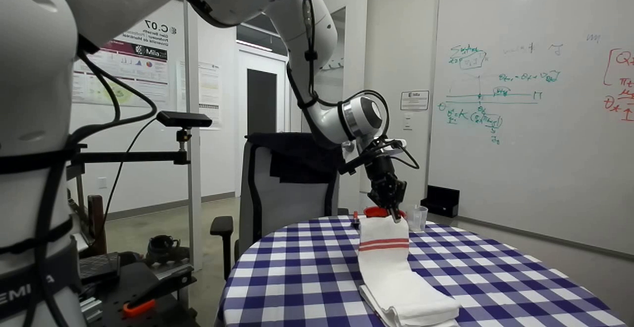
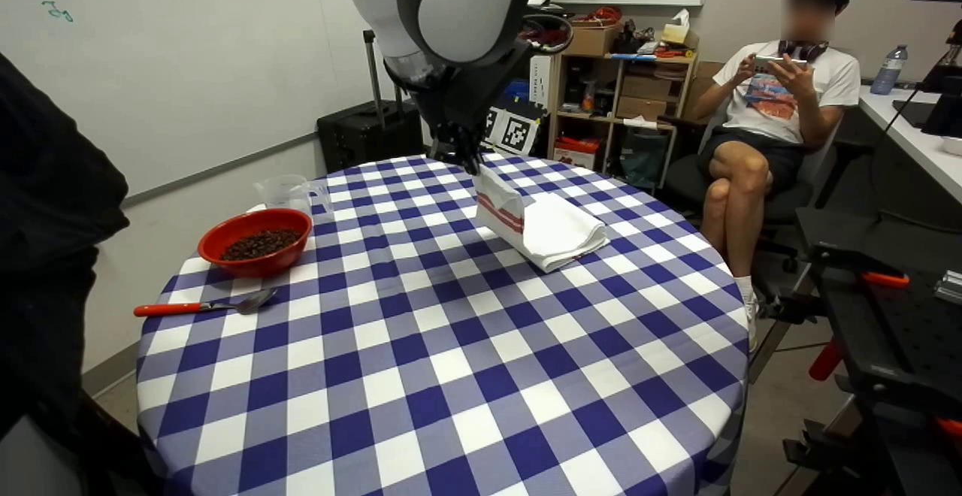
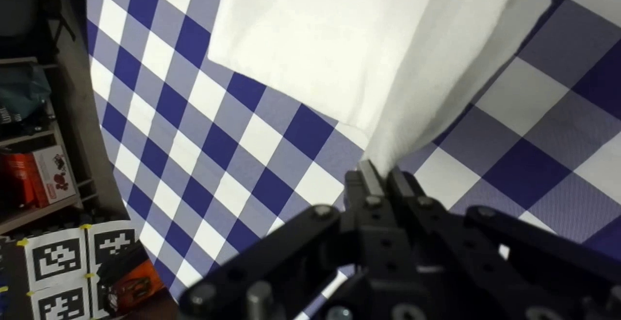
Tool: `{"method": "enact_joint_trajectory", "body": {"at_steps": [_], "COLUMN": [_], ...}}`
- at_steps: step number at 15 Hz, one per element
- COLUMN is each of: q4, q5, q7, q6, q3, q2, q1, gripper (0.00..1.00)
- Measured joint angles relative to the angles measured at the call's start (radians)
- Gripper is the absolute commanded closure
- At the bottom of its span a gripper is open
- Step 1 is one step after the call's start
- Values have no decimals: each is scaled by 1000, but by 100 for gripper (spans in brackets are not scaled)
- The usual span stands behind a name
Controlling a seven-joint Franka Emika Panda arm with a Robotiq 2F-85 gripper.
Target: Fold the towel on the table.
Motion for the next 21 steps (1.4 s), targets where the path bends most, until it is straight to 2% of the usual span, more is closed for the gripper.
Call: {"method": "enact_joint_trajectory", "body": {"at_steps": [11,15,21], "q4": [-388,-461,-476], "q5": [-32,-188,-442], "q7": [1,73,187], "q6": [143,148,147], "q3": [-66,-101,-103], "q2": [-285,-333,-335], "q1": [1,15,14], "gripper": [99,99,99]}}
